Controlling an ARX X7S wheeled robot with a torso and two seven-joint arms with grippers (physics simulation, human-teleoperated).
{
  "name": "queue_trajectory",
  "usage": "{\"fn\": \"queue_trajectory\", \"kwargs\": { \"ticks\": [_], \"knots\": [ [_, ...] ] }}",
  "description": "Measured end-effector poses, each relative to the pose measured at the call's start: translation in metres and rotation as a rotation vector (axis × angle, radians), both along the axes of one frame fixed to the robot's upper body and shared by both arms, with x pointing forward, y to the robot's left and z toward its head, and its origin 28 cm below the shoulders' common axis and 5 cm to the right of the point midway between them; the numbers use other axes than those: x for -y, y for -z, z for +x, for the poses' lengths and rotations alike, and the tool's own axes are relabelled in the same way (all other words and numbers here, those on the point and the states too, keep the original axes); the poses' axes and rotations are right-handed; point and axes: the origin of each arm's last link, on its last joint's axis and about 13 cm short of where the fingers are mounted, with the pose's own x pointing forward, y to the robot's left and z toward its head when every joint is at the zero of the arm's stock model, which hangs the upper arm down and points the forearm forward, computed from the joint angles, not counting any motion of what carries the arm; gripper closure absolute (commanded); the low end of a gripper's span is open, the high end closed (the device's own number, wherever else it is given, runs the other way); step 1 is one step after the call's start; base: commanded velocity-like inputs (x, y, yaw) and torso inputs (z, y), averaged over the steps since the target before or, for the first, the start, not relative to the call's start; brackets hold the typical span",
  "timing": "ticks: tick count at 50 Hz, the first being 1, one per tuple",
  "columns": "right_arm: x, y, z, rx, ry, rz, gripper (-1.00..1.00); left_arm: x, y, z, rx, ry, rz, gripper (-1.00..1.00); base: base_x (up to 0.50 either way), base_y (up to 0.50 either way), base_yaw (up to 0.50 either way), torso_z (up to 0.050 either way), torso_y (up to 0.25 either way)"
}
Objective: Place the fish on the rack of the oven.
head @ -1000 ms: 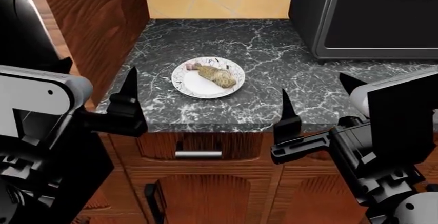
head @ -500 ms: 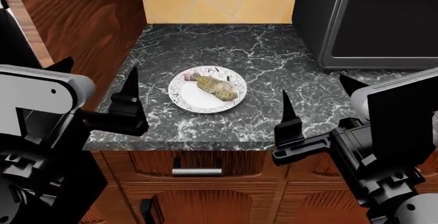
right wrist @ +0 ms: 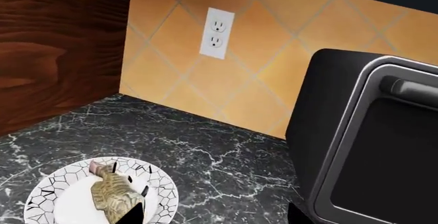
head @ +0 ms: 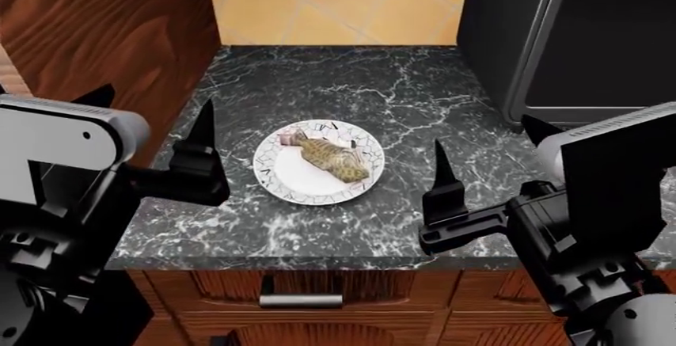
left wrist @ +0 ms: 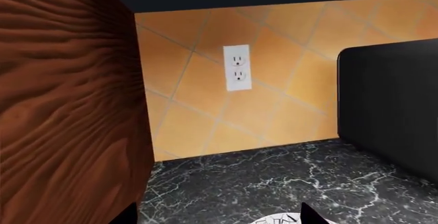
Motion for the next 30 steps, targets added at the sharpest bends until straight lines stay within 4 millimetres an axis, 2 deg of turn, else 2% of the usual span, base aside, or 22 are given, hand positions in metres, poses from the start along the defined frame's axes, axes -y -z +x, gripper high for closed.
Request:
{"fn": "queue_trajectory", "kwargs": {
  "ticks": [30],
  "knots": [
    [-0.0015, -0.0012, 0.0047, -0.003, -0.002, -0.014, -1.00, -0.0010, -0.0010, 0.0034, 0.003, 0.003, 0.003, -1.00, 0.19, 0.00, 0.00, 0.000, 0.001]
  ]
}}
